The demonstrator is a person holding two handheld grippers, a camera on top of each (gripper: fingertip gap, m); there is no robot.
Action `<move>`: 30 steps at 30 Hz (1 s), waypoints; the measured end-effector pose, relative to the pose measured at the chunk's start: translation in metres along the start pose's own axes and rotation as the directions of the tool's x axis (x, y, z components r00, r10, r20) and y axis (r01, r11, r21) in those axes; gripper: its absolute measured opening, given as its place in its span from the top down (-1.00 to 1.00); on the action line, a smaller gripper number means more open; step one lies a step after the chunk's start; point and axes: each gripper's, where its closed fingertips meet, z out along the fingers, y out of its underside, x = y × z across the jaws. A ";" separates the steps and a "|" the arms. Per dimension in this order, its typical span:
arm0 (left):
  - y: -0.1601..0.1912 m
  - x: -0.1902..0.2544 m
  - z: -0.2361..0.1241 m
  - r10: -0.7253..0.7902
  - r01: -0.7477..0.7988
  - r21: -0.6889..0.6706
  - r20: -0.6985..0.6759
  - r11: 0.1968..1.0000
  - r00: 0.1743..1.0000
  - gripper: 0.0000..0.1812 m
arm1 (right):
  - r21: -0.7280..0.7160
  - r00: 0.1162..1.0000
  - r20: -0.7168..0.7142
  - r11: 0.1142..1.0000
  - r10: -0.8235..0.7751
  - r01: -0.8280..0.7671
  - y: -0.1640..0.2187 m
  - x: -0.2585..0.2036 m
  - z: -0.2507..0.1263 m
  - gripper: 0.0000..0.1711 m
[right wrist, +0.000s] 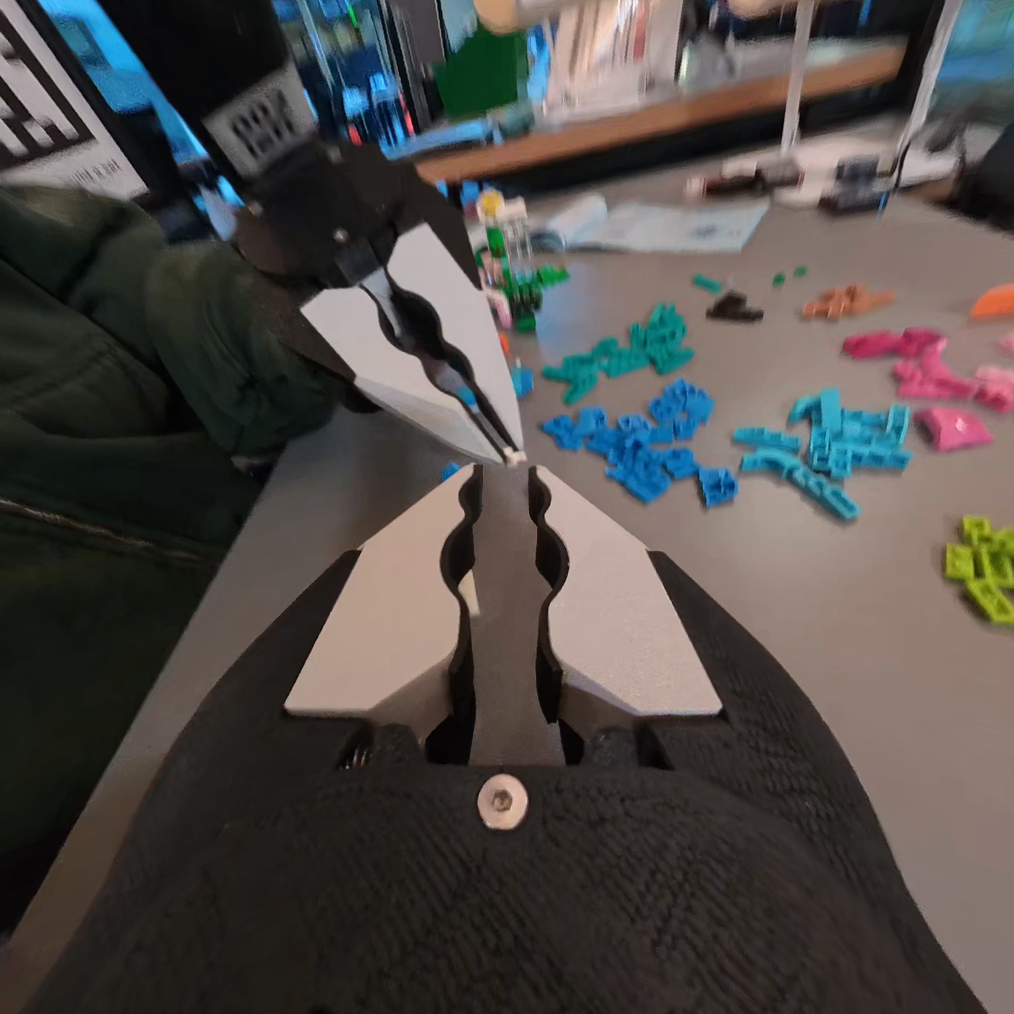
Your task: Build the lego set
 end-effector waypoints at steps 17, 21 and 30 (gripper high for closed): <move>-0.087 0.022 -0.056 -0.420 0.783 0.311 -0.707 0.539 0.569 1.00 | 0.310 0.790 -0.273 0.728 -0.549 0.612 -0.080 -0.056 -0.024 0.87; -0.083 0.024 -0.053 -0.437 0.811 0.272 -0.731 0.519 0.524 1.00 | 0.286 0.789 -0.243 0.736 -0.564 0.614 -0.074 -0.057 -0.021 0.78; -0.060 0.014 -0.035 -0.554 0.768 0.260 -0.563 0.585 0.613 1.00 | 0.029 0.736 -0.239 0.753 -0.634 0.658 -0.045 -0.031 -0.015 0.85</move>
